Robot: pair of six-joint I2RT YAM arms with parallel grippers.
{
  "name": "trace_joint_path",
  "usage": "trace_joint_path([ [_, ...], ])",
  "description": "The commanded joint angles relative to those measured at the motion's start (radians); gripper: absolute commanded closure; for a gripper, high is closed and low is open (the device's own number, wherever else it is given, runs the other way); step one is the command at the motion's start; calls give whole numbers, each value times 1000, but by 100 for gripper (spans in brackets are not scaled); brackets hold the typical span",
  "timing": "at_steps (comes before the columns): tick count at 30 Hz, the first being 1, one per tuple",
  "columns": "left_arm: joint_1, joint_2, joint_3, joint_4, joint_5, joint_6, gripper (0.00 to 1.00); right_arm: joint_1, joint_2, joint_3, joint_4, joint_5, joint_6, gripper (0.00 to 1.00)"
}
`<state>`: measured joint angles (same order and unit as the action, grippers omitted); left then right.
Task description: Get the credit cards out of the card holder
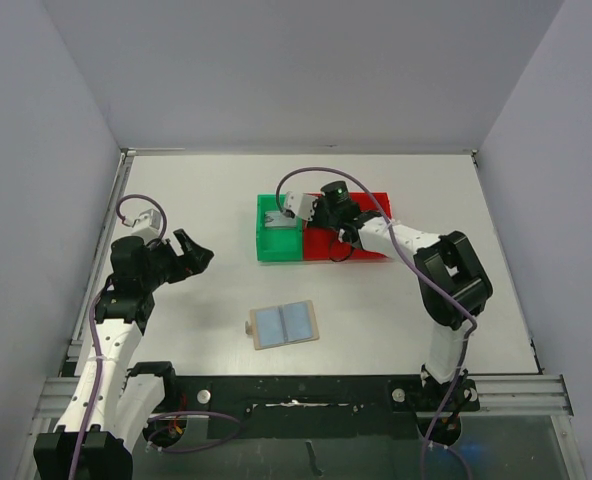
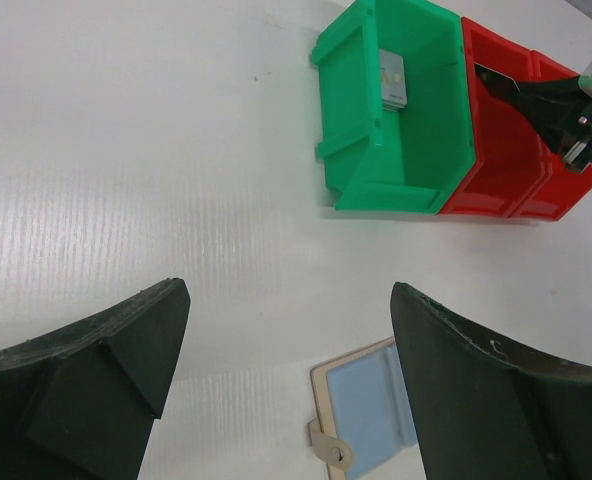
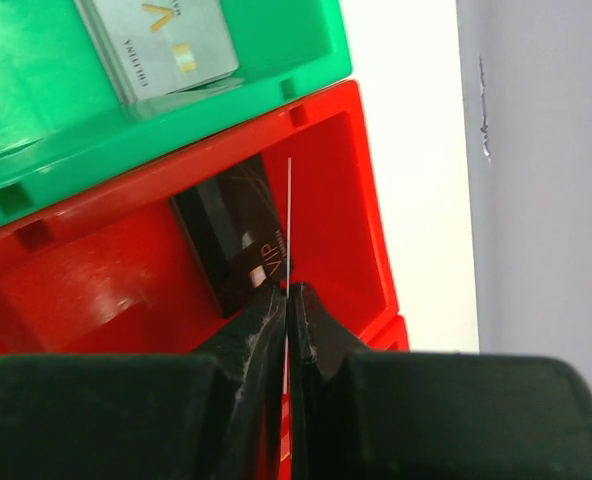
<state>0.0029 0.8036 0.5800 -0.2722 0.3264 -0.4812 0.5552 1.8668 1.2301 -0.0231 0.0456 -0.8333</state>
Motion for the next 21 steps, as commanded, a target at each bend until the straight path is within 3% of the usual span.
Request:
trace_joint_path([
  [1, 3, -7, 15, 65, 23, 21, 19, -14, 24, 78, 6, -37, -55, 100],
  [13, 3, -8, 11, 70, 28, 25, 19, -18, 94, 124, -43, -31, -110, 100],
  [21, 3, 5, 12, 60, 11, 27, 19, -18, 127, 140, -67, -16, -128, 94],
])
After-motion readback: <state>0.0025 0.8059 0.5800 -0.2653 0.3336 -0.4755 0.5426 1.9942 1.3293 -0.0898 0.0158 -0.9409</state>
